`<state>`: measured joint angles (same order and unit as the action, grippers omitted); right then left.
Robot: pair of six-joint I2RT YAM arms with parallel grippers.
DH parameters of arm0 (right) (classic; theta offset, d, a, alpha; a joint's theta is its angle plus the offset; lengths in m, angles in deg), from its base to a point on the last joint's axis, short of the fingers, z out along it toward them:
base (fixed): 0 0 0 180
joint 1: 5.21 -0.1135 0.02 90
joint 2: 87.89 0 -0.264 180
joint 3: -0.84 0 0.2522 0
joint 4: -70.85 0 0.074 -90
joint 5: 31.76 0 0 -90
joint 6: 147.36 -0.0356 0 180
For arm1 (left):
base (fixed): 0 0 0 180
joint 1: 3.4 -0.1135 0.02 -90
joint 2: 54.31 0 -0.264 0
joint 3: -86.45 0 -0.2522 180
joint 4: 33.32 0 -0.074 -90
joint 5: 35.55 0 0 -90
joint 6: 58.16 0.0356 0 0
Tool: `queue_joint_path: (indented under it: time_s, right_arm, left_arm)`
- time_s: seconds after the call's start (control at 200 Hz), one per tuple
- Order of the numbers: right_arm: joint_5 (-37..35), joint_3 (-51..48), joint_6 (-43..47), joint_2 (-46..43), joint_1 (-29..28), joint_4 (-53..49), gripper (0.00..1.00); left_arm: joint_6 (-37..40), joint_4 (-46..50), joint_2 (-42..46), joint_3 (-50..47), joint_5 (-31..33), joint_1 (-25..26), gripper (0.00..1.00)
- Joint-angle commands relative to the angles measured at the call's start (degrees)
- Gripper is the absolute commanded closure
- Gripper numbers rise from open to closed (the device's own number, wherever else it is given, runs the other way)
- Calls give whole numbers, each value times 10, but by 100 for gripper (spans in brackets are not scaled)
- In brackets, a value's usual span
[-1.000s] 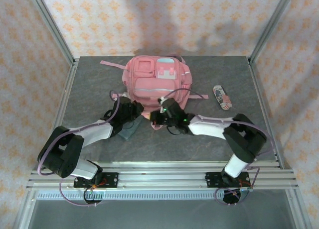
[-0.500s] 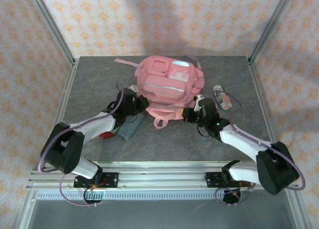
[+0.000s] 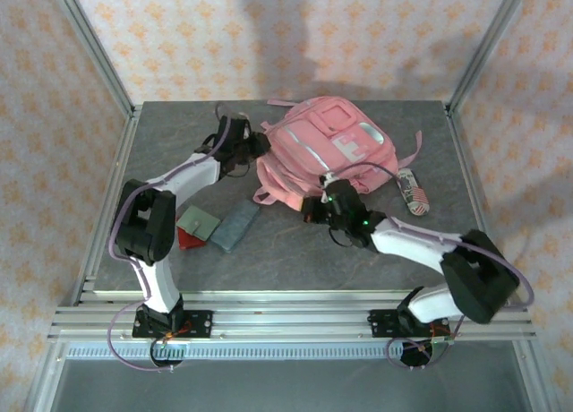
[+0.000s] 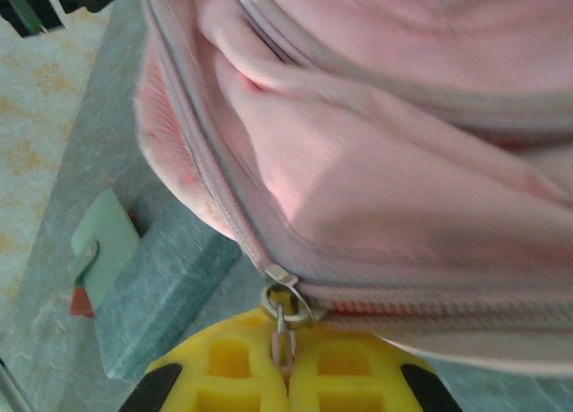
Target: Pack the student bag
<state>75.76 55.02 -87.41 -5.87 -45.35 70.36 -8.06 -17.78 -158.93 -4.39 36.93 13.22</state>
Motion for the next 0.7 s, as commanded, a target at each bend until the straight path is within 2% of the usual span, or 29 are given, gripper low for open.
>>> queue_joint_path:
  time_s: [0.0, 0.09, 0.16, 0.27, 0.365, 0.471, 0.606, 0.656, 0.691]
  right_arm:
    - [25, 63, -16, 56, -9, 79, 100]
    - [36, 91, -22, 95, -12, 97, 100]
    - [45, 101, -27, 117, -13, 107, 100]
    - [51, 100, -31, 130, -13, 116, 100]
    - [52, 94, -31, 132, -14, 119, 100]
    - [53, 89, -29, 130, -18, 121, 100]
    - [55, 90, -28, 131, -25, 121, 100]
    - [56, 93, -26, 132, -29, 119, 100]
    - [56, 97, -23, 133, -33, 113, 100]
  left_arm:
    - [1, -20, 50, -10, 26, -10, 55]
    - [-19, -53, 102, -89, 10, -7, 48]
    - [-37, -80, 142, -153, -6, 1, 46]
    - [-63, -122, 196, -248, -1, 35, 42]
    - [-82, -134, 207, -289, 4, 65, 39]
    - [-103, -166, 193, -310, 16, 89, 37]
    - [-104, -168, 141, -279, 27, 102, 37]
    - [-102, -161, 120, -265, 34, 104, 39]
    - [-100, -159, 108, -255, 37, 104, 45]
